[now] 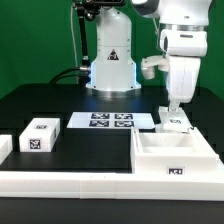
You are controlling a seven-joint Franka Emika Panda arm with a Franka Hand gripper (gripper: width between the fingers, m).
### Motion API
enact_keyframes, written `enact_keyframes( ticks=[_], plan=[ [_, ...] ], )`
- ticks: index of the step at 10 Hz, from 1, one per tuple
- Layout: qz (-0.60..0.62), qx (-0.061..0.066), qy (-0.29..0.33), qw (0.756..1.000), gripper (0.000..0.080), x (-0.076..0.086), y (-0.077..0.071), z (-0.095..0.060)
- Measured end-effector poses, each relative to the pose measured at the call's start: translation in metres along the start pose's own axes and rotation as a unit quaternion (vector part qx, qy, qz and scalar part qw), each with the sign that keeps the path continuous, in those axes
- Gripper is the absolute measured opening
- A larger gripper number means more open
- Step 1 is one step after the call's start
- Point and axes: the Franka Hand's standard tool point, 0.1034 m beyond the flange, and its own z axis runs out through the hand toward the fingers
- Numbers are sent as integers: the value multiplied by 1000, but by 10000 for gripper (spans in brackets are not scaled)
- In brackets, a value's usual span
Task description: Assemble cabinet
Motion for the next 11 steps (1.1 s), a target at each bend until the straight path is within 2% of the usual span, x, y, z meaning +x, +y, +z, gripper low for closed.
enact_keyframes(
  ticks=[5,10,11],
  plan=[
    [-6,-6,5,1000,61,1,16,0],
    [-5,-4,5,1000,61,2,14,1],
    [-4,-4,6,1000,61,4,23,3]
  ],
)
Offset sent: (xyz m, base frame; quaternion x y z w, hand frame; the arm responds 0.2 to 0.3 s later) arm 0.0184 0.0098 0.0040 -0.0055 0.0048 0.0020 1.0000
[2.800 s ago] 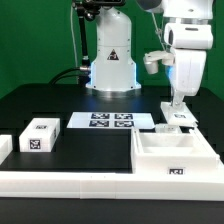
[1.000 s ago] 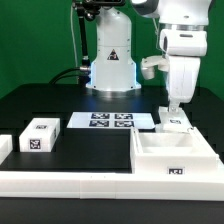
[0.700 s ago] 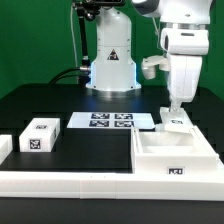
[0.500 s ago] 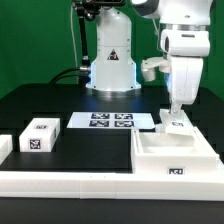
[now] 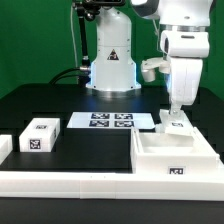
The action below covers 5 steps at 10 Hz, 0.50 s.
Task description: Assemble cabinet
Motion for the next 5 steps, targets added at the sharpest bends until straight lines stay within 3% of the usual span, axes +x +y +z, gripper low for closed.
enact_keyframes(
  ticks=[4,5],
  plan=[
    [2,-3,-2,1000,61,-3,54,0],
    [4,-3,-2,1000,61,-3,53,0]
  ],
)
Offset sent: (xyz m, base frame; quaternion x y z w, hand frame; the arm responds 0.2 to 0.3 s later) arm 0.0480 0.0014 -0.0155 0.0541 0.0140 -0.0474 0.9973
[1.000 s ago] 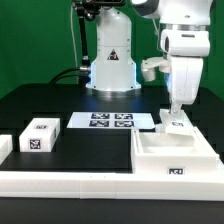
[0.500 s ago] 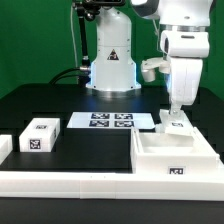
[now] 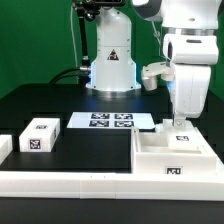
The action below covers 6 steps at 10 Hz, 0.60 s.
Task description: Assemble cabinet
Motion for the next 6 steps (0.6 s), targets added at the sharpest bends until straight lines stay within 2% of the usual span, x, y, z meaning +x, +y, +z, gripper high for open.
enact_keyframes(
  ticks=[4,5,6],
  plan=[
    [-1,0,0,1000,61,0,1,0],
    [-3,1,-1,1000,61,0,9,-2],
    [-4,3,-6,1000,61,-1,26,-9]
  ],
)
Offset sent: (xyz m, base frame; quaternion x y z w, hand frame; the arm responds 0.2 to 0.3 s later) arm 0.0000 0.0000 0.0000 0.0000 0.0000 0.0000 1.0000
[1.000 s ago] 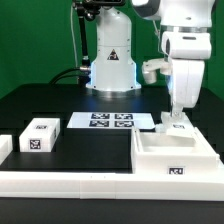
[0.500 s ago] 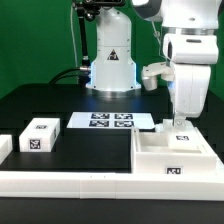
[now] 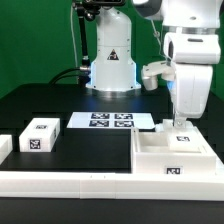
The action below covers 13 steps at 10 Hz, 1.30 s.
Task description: Assemble cabinet
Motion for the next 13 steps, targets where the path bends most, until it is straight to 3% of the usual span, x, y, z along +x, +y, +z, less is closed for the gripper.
enact_keyframes(
  ticks=[1,2,4,8,9,10,11,12,13],
  plan=[
    [2,-5,3,1000,61,3,14,0],
    [4,-1,3,1000,61,4,20,5],
    [2,6,1,1000,61,4,20,10],
    [3,7,1,1000,61,3,20,10],
    [3,7,1,1000,156,3,20,10],
    [3,7,1,1000,339,3,20,10],
    [3,7,1,1000,473,3,20,10],
    [3,7,1,1000,473,3,20,10],
    [3,7,1,1000,609,3,20,10]
  ],
)
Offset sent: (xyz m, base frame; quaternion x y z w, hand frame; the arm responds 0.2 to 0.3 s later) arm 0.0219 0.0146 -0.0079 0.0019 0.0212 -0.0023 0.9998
